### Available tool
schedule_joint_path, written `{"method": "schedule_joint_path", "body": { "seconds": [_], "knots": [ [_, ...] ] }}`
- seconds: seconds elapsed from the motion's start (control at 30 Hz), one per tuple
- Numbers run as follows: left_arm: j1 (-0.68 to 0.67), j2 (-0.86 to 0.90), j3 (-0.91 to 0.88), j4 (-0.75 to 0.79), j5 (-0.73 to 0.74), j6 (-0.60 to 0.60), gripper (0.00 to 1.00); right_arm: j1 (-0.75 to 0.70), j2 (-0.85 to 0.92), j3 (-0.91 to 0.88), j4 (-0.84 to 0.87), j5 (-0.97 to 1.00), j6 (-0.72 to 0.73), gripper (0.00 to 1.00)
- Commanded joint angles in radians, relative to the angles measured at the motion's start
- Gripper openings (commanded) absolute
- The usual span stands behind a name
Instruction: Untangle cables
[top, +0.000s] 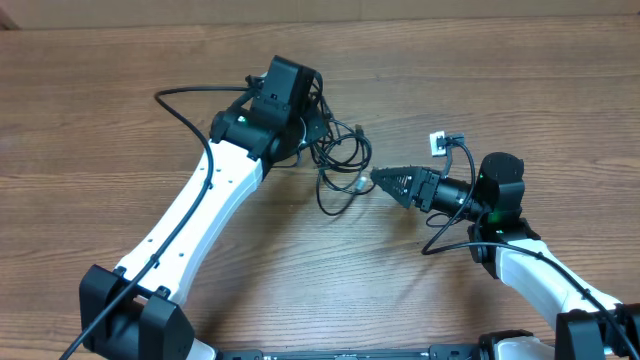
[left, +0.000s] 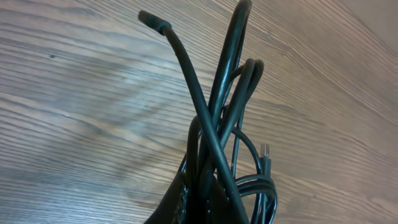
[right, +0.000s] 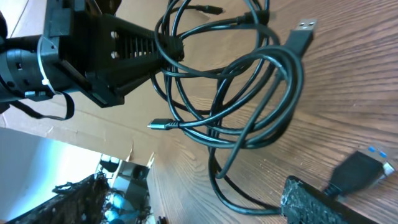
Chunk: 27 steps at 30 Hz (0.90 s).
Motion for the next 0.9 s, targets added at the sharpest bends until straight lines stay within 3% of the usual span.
{"method": "schedule_joint_path", "body": {
  "seconds": [0.0,0.2,0.43,0.7,0.87],
  "knots": [
    [-0.024,0.003,0.000,0.021,0.030,0.026,0.05,0.005,-0.010,0.010,0.006,-0.018,-0.008,0.83],
    [-0.059,0.003,0.000,0.059,0.030,0.022,0.04,0.005,-0.010,0.010,0.006,-0.018,-0.008,0.71],
    [-0.076,0.003,0.000,0.087,0.023,-0.066,0.04,0.005,-0.010,0.010,-0.024,-0.018,-0.008,0.58],
    [-0.076,0.003,0.000,0.090,0.075,-0.087,0.04,0.005,-0.010,0.010,-0.029,-0.013,-0.009,0.52],
    [-0.076,0.003,0.000,0.090,0.076,-0.092,0.04,0.005,-0.010,0.010,-0.029,-0.014,-0.009,0.32]
  ]
}}
